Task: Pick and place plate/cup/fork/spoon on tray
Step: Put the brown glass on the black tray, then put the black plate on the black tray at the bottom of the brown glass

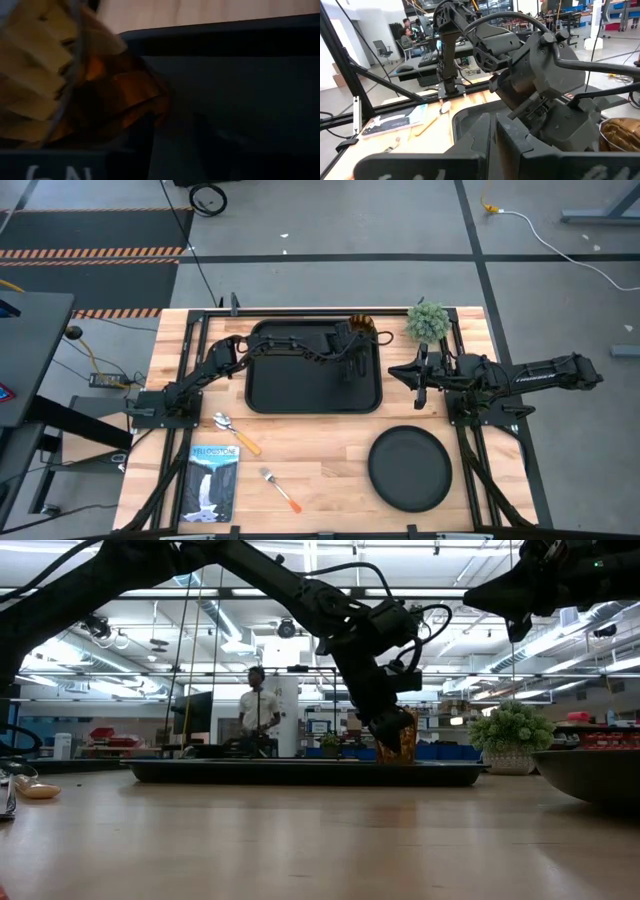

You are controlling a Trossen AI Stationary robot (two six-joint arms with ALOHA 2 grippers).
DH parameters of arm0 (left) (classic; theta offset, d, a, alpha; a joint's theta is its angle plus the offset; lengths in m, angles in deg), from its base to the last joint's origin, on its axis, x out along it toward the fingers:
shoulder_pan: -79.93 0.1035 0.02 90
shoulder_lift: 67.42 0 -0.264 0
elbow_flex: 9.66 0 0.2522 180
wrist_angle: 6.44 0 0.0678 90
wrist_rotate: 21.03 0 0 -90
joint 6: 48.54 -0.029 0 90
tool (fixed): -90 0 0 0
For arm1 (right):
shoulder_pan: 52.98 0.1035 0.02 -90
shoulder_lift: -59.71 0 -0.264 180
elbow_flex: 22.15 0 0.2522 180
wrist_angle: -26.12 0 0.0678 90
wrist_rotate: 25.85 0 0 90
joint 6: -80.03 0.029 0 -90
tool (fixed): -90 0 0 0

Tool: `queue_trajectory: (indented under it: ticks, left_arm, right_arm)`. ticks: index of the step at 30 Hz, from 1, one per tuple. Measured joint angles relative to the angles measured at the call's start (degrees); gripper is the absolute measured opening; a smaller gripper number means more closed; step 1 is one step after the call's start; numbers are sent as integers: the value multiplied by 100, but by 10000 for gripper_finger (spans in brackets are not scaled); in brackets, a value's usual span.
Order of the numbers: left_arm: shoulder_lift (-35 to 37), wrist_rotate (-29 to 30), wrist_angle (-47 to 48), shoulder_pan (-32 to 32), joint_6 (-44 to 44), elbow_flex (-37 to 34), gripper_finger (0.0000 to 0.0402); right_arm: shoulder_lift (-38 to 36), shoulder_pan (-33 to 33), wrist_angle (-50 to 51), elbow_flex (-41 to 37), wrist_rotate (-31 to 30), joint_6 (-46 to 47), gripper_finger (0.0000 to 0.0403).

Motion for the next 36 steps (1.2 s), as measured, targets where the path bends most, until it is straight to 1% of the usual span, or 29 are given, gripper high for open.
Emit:
queue_trajectory:
  ticks: [5,7,10,15,18,20,23,26,29,32,36]
  left_arm:
    - [114,42,192,-332,-209,4,141]
    - [275,37,402,-481,-231,9,141]
    - [488,39,641,-709,-66,15,141]
    - [765,-114,1060,-1072,416,13,141]
    - [833,-360,1268,-1296,652,13,141]
    - [837,-569,1564,-1447,657,13,140]
    - [844,-806,2497,-1672,533,10,136]
    - [844,-821,3377,-1853,616,9,132]
    - [844,-815,3935,-1996,796,9,127]
    - [962,-802,4073,-2136,816,0,120]
    - [1183,-740,3746,-2254,647,0,110]
  right_arm:
    - [-6,-2,-14,0,12,-17,32]
    - [-51,0,-24,0,157,-28,32]
    - [-192,1,-154,-1,666,-33,32]
    - [-348,1,-975,0,1684,-46,32]
    - [-350,3,-1363,0,2015,45,32]
    - [-336,3,-1403,0,2081,149,32]
    - [-332,1,-1330,0,2129,298,32]
    - [-332,1,-1271,0,2140,293,32]
    - [-320,1,-1268,0,2139,143,32]
    - [-293,1,-1270,0,2138,-69,32]
    - [-250,-3,-1351,0,2071,-443,32]
